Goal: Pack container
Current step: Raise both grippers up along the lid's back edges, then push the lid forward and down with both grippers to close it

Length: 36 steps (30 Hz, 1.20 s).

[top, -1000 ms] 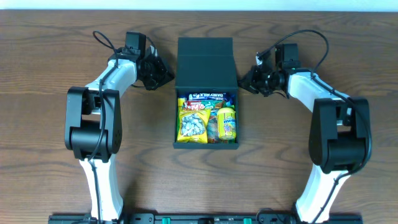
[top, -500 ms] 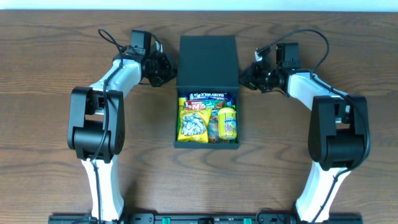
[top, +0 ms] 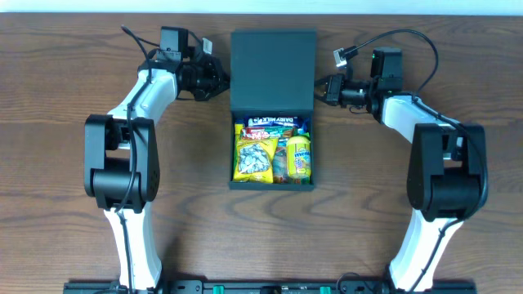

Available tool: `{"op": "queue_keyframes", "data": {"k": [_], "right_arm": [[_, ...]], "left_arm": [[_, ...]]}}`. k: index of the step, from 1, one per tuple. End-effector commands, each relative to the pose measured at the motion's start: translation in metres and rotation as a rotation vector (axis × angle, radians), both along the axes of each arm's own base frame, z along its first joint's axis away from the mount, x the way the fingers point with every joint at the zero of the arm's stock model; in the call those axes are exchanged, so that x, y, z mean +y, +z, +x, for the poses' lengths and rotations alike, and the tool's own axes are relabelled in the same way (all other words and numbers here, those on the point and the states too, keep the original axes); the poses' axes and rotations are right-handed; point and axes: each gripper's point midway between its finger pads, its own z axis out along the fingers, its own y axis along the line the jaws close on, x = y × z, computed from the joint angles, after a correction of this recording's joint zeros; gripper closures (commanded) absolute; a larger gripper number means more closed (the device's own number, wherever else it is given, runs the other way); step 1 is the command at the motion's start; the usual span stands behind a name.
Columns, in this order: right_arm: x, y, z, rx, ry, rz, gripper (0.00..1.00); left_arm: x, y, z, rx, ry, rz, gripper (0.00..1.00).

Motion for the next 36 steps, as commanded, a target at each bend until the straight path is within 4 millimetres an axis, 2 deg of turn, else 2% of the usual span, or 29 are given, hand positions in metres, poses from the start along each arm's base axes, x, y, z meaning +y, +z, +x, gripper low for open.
{"op": "queue_keyframes", "data": {"k": [1, 10, 17, 25, 30, 34, 36], "right_arm": [[0.021, 0.029, -0.020, -0.042, 0.153, 0.115, 0.98], [0.020, 0.054, -0.019, -0.102, 0.141, 0.101, 0.98], [0.018, 0.068, -0.018, -0.117, 0.102, 0.068, 0.99], [0.006, 0.070, -0.025, -0.066, 0.012, -0.070, 0.98], [-0.006, 0.066, -0.045, -0.037, -0.006, -0.205, 0.98], [-0.014, 0.068, -0.065, -0.025, 0.003, -0.295, 0.98], [-0.019, 0.070, -0.074, -0.015, 0.001, -0.333, 0.98]], "left_arm": [[-0.025, 0.037, -0.005, -0.111, -0.128, -0.046, 0.94], [-0.017, 0.083, -0.016, -0.235, -0.168, 0.034, 0.94], [-0.014, 0.108, -0.029, -0.292, -0.203, 0.068, 0.94], [-0.006, 0.114, -0.057, -0.280, -0.273, 0.145, 0.94], [-0.008, 0.111, -0.078, -0.254, -0.342, 0.171, 0.94], [-0.001, 0.106, -0.092, -0.217, -0.358, 0.256, 0.94], [0.003, 0.110, -0.100, -0.218, -0.373, 0.284, 0.94]]}}
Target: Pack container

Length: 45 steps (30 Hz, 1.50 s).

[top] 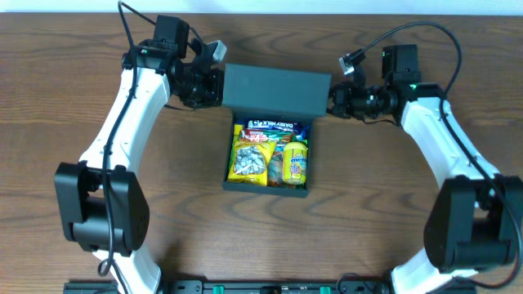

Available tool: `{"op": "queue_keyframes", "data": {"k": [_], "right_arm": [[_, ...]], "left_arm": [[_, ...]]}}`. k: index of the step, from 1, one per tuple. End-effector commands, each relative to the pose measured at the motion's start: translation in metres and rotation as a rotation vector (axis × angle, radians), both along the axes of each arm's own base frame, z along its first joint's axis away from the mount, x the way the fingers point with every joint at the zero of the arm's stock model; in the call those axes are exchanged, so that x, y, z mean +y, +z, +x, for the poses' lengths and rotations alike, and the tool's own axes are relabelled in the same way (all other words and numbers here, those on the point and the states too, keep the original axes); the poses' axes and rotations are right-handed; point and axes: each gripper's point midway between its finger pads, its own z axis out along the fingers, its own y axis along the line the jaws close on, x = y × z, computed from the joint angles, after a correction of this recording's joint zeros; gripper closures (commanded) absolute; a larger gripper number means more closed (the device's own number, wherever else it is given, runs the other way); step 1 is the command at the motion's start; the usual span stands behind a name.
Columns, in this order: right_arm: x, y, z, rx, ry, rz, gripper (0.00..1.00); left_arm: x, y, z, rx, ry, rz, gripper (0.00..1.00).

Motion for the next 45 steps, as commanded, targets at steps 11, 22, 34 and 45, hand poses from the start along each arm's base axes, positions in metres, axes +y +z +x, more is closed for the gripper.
{"op": "queue_keyframes", "data": {"k": [11, 22, 34, 45], "right_arm": [[-0.025, 0.050, -0.028, -0.157, -0.035, -0.212, 0.98], [-0.049, 0.080, -0.091, -0.175, -0.049, -0.373, 0.99], [-0.050, -0.033, -0.132, 0.050, -0.165, -0.306, 0.98], [-0.041, -0.093, -0.117, 0.135, -0.224, -0.267, 0.99]], "left_arm": [[0.036, 0.063, -0.036, -0.158, 0.027, 0.208, 0.94], [0.057, 0.109, -0.101, -0.269, 0.055, 0.248, 0.94], [0.070, -0.041, -0.155, -0.118, 0.248, 0.178, 0.94], [0.049, -0.115, -0.133, 0.076, 0.297, 0.080, 0.95]]}}
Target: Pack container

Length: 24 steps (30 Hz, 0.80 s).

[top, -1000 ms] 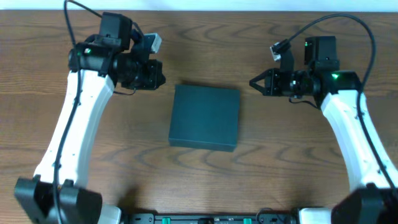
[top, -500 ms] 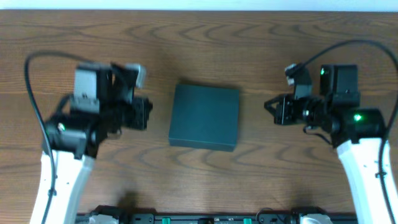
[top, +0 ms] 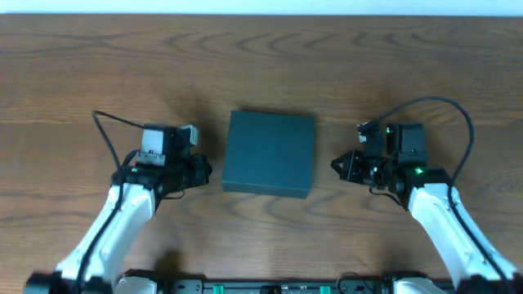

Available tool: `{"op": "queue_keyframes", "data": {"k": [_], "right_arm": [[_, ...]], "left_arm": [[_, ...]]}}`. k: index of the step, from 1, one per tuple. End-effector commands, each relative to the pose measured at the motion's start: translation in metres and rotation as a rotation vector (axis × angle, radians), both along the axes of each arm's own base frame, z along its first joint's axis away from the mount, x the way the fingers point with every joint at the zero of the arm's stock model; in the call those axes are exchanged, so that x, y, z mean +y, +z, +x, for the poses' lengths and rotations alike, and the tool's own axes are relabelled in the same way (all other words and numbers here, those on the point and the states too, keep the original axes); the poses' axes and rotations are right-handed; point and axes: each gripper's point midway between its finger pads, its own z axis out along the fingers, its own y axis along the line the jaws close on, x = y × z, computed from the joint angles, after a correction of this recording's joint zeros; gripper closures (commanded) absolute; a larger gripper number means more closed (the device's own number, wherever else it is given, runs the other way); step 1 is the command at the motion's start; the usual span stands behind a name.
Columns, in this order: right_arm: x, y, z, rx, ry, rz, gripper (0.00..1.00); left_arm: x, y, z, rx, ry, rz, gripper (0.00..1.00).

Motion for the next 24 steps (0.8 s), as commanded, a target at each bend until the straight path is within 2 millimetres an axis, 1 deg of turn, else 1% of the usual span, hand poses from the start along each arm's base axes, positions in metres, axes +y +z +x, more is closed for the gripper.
{"op": "queue_keyframes", "data": {"k": [1, 3, 5, 9, 13, 17, 21, 24], "right_arm": [[0.010, -0.018, -0.003, 0.074, -0.002, 0.027, 0.98], [0.016, -0.023, 0.003, 0.074, 0.010, 0.055, 0.99], [0.023, -0.024, 0.009, 0.057, 0.033, 0.097, 0.99], [0.033, -0.022, 0.021, 0.016, 0.060, 0.161, 0.98], [0.037, -0.016, 0.031, -0.026, 0.057, 0.184, 0.98], [0.041, -0.007, 0.039, -0.072, 0.069, 0.209, 0.99], [0.041, -0.005, 0.041, -0.079, 0.063, 0.214, 0.99], [0.041, -0.005, 0.041, -0.078, 0.062, 0.214, 0.99]], "left_arm": [[-0.009, -0.016, -0.004, 0.092, 0.015, -0.065, 0.94], [-0.011, -0.021, -0.005, 0.111, 0.015, -0.076, 0.94], [-0.013, -0.021, -0.005, 0.114, 0.010, -0.085, 0.94], [-0.020, -0.017, -0.008, 0.124, -0.012, -0.133, 0.94], [-0.026, -0.013, -0.010, 0.130, -0.030, -0.169, 0.95], [-0.033, -0.013, -0.014, 0.133, -0.058, -0.168, 0.94], [-0.041, -0.013, -0.019, 0.135, -0.088, -0.164, 0.94], [-0.042, -0.013, -0.020, 0.136, -0.093, -0.163, 0.94]]}}
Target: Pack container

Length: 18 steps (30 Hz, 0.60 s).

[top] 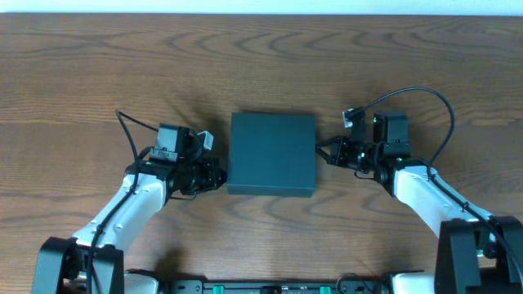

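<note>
The dark green container (272, 153) lies shut in the middle of the table, its lid flat over it and its contents hidden. My left gripper (216, 174) is at the lower part of the box's left side, its tips at or touching the wall. On the other side, my right gripper (324, 152) meets the box's right wall at mid height. The overhead view is too small to show whether either pair of fingers is open or shut. Nothing is seen held in either gripper.
The brown wooden table (98, 73) runs all around the box. Black cables loop over both wrists, one by the left arm (131, 135) and one above the right arm (425, 102). The arm bases stand at the near edge.
Both grippers have closed in on the shut box. The left one was a little away from its left side and the right one well off its right side; now both are against its walls.
At first the box lay open with its lid folded back, snack packets inside, and a gripper at each side of the lid. Then the lid stood half raised between them. Later the box was shut with both grippers drawn back; now they flank its walls.
</note>
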Available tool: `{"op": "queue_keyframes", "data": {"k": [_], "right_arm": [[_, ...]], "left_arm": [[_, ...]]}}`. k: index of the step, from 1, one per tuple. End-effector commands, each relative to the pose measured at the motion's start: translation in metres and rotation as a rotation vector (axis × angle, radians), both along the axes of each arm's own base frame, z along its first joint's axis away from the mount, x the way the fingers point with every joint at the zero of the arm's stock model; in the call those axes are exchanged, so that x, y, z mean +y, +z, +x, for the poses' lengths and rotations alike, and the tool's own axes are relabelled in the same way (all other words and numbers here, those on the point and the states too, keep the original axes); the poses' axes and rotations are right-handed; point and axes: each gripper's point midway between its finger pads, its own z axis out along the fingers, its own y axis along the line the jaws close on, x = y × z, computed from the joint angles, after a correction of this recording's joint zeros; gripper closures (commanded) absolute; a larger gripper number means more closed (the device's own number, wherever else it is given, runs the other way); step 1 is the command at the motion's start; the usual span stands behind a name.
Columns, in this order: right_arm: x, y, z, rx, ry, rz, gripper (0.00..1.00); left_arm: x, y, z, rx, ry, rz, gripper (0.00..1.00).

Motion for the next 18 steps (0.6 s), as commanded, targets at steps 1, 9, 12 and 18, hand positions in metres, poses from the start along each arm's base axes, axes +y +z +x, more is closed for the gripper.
{"op": "queue_keyframes", "data": {"k": [1, 9, 12, 18], "right_arm": [[0.006, 0.001, -0.002, 0.013, 0.015, 0.023, 0.99], [-0.013, 0.012, -0.010, 0.057, 0.015, -0.024, 0.98], [-0.033, 0.036, -0.029, 0.055, 0.024, -0.134, 0.98], [-0.049, 0.085, -0.091, -0.099, 0.006, -0.253, 0.98]], "left_arm": [[-0.005, 0.001, -0.004, 0.009, -0.017, -0.017, 0.94], [0.024, 0.017, -0.002, -0.010, 0.028, 0.061, 0.94], [0.035, 0.055, -0.010, -0.114, 0.000, 0.089, 0.94], [0.043, 0.107, -0.054, -0.280, -0.006, 0.093, 0.94]]}}
